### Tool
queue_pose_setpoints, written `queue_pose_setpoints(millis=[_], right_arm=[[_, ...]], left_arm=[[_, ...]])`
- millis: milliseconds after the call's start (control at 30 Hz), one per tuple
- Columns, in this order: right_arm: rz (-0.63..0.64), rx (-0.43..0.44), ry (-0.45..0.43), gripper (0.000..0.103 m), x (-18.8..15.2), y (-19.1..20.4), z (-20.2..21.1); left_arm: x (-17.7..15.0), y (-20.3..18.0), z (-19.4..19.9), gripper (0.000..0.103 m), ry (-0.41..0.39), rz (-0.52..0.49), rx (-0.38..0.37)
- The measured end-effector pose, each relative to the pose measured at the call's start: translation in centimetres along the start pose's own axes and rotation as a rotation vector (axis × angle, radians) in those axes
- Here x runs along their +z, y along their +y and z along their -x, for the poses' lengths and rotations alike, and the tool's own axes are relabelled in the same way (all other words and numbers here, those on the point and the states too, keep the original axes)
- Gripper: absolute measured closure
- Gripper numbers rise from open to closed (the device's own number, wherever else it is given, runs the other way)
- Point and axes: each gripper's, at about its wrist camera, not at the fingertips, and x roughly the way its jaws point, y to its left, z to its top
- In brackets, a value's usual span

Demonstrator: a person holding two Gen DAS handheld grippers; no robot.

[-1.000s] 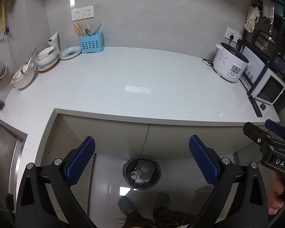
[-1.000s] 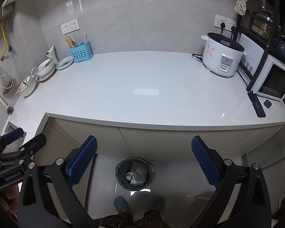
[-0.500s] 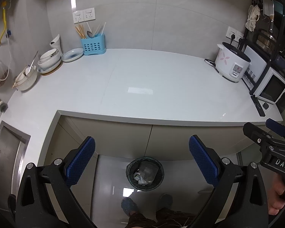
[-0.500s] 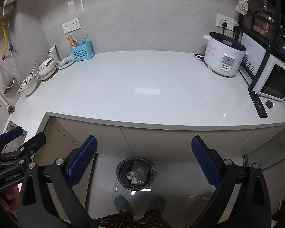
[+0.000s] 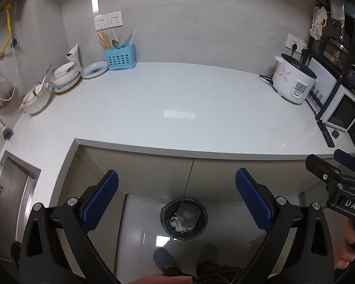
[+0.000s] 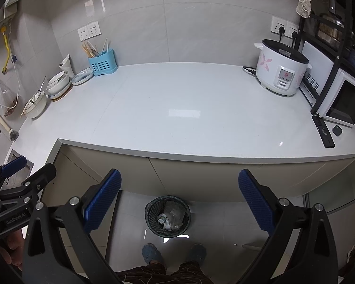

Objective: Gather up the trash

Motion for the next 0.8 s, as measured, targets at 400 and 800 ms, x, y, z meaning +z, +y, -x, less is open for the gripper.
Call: queue_pose_setpoints(millis=[400,800], right_arm=[[0.002,0.005,0.006,0.008,0.2,0.5,-0.6],[0.011,0.007,0.008,0.008,0.6,0.6,-1.0]], left_arm=[[0.2,0.0,-0.4,0.006,0.002,0.006,-0.002],[0.4,-0.3,-0.8,0.006,0.007,0.005,-0.014]])
